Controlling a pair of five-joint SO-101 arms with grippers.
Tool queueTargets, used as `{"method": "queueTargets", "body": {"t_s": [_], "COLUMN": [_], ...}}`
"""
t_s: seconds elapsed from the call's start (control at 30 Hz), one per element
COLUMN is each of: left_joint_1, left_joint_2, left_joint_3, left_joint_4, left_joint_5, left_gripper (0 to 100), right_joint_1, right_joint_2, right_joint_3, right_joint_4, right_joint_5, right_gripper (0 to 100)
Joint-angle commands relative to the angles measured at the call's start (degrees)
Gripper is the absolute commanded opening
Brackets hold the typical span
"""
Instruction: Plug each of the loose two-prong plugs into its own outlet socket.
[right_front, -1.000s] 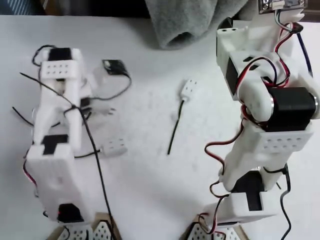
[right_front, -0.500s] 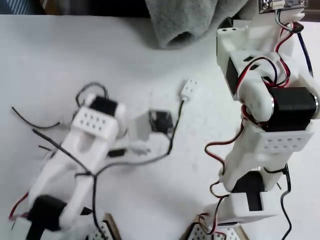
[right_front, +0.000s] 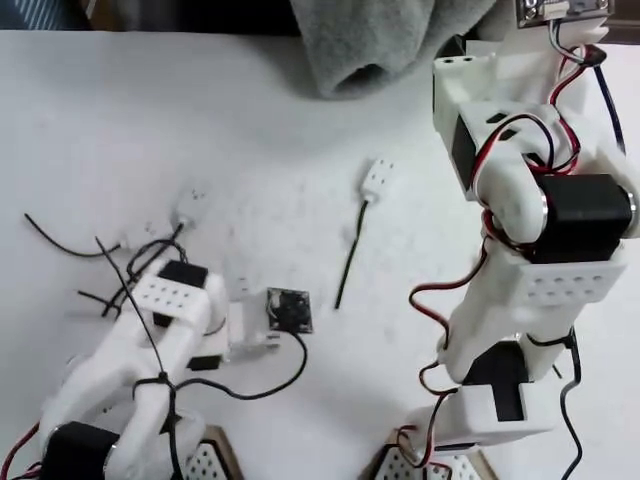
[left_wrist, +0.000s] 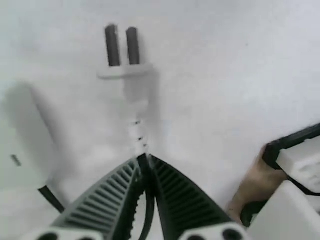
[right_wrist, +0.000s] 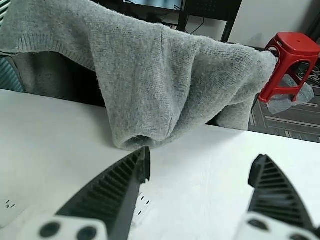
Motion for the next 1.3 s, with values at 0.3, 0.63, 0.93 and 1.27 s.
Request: {"method": "queueTargets", "body": {"t_s": [0.3, 0.63, 0.93, 1.27], "left_joint_1": [-0.1, 5.1, 14.6, 14.8], "left_joint_2": [-1.6, -1.7, -1.6, -1.5], "left_joint_3": [-0.1, -0.4, -0.4, -0.5], "left_joint_4": [-0.1, -0.4, -7.8, -11.1], "left_joint_5": [-0.8, -0.1, 10.2, 12.9], "left_gripper": [17, 18, 18, 18], "right_joint_1": [0.3, 0.3, 0.3, 0.3], "right_joint_2": [-1.9, -1.8, -1.8, -1.8], "right_joint_3": [-0.2, -0.1, 0.0, 0.0], "right_joint_4": [-0.9, -0.9, -0.9, -0.9], "right_joint_5": [0.5, 0.5, 0.5, 0.5], "right_gripper": [31.6, 31.6, 31.6, 31.6]}}
